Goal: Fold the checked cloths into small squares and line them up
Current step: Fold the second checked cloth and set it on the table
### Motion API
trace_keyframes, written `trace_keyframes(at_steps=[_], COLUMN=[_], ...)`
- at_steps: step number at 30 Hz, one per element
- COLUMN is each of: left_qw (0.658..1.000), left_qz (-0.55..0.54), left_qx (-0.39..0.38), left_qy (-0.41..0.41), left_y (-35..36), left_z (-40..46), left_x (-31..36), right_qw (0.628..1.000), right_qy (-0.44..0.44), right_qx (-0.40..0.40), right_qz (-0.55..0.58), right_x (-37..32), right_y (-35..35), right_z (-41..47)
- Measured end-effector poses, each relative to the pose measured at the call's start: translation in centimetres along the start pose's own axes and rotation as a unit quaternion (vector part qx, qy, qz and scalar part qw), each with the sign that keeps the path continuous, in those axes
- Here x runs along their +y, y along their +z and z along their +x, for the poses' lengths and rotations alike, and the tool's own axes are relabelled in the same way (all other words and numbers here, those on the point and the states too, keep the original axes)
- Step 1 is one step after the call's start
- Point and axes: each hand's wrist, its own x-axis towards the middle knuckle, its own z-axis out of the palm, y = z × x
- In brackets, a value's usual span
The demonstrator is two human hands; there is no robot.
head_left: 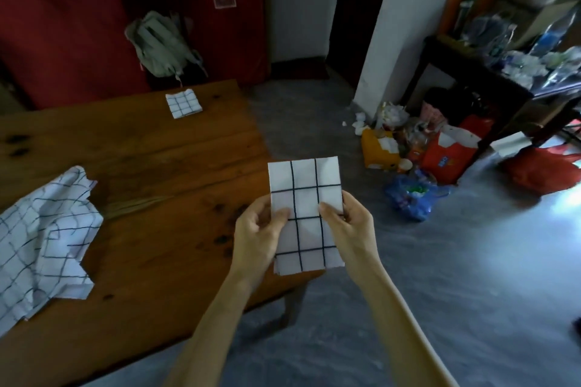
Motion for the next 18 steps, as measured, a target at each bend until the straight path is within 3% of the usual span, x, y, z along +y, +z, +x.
trace_keyframes(at_steps=[8, 18], left_qw=[0.999, 0.999], left_qz=[0.004, 0.005], left_qx=[-0.036, -0.031], left_qy=[0.025, 0.038], left_y=[17.1, 25.6], left_z=[-1.7, 4.5], left_x=[4.0, 6.0], right_qw=[0.998, 0.994], right_qy=[-0.054, -0.082], right_qx=[-0.003, -0.024], right_qz=[0.015, 0.064], right_x=[-1.3, -0.9], right_y=[-17.7, -25.3], right_z=[3.0, 10.7])
